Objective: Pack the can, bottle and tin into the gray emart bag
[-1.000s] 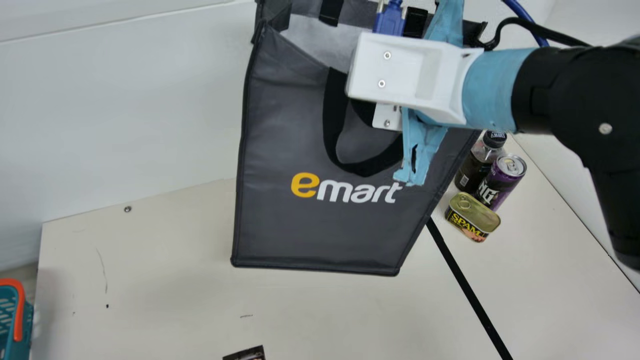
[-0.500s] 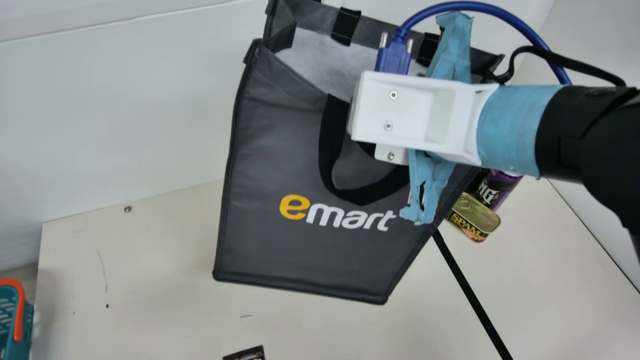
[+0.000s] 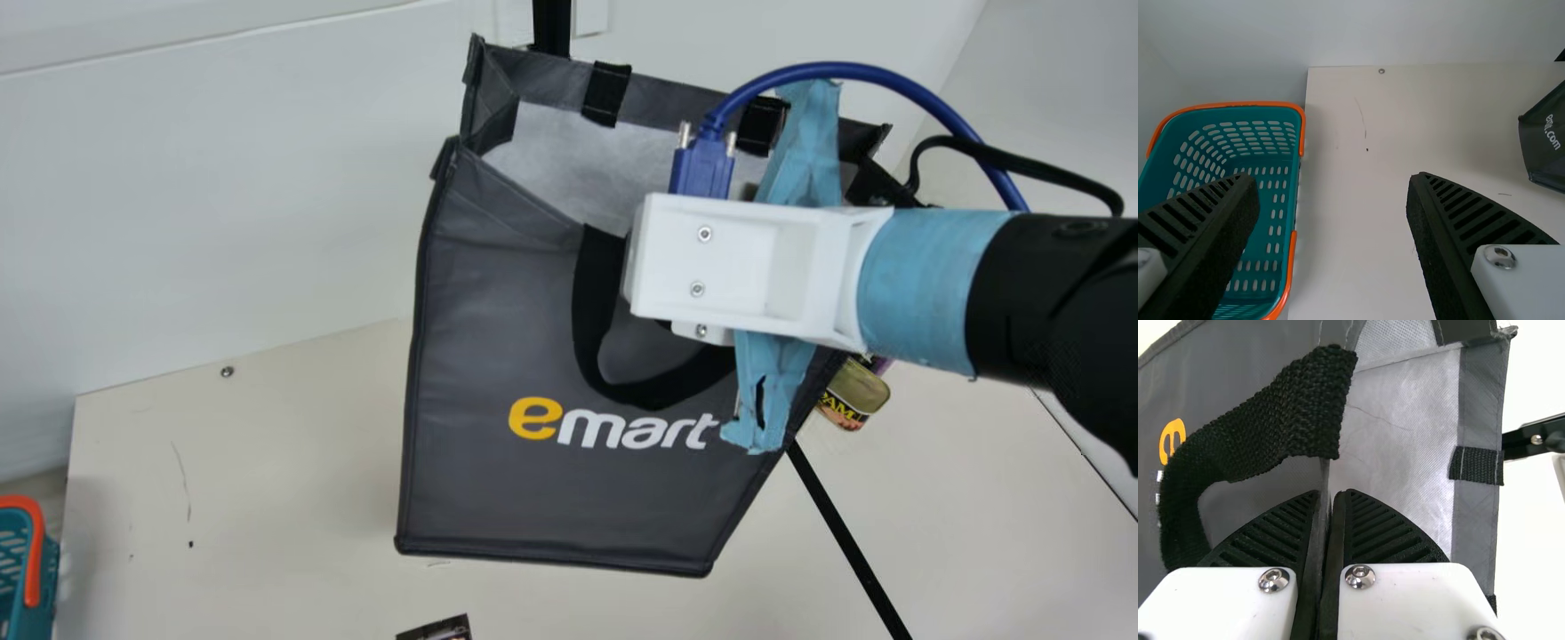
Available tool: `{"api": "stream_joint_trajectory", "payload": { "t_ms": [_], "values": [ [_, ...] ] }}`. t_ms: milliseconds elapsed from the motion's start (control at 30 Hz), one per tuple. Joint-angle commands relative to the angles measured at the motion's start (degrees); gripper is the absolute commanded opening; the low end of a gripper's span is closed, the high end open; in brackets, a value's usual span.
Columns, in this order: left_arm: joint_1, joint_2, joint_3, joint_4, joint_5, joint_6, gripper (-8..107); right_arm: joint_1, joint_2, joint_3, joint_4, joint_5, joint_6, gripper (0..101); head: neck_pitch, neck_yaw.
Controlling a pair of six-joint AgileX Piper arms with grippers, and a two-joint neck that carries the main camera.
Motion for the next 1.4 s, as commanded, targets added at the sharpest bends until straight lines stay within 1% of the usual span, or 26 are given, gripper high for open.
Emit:
{"api": "stream_joint_trajectory", "payload": {
  "t_ms": [0,500,900,1200,1367],
  "values": [
    [0.0,0.0,0.0,0.0,0.0,0.0,90,0.2,-0.2,0.6,-0.1,0.0,0.2,0,-1.3,0.0],
    [0.0,0.0,0.0,0.0,0.0,0.0,90,3.9,-1.6,5.9,-1.7,0.0,3.7,0,-1.3,0.0],
    [0.0,0.0,0.0,0.0,0.0,0.0,90,7.5,-2.2,8.6,-3.4,0.0,7.3,0,-1.3,0.0],
    [0.0,0.0,0.0,0.0,0.0,0.0,90,11.0,-3.6,11.0,-5.3,0.0,10.4,0,-1.3,0.0],
    [0.0,0.0,0.0,0.0,0.0,0.0,90,13.3,-4.7,12.5,-6.5,0.0,12.6,17,-1.3,0.0]
  ]
}}
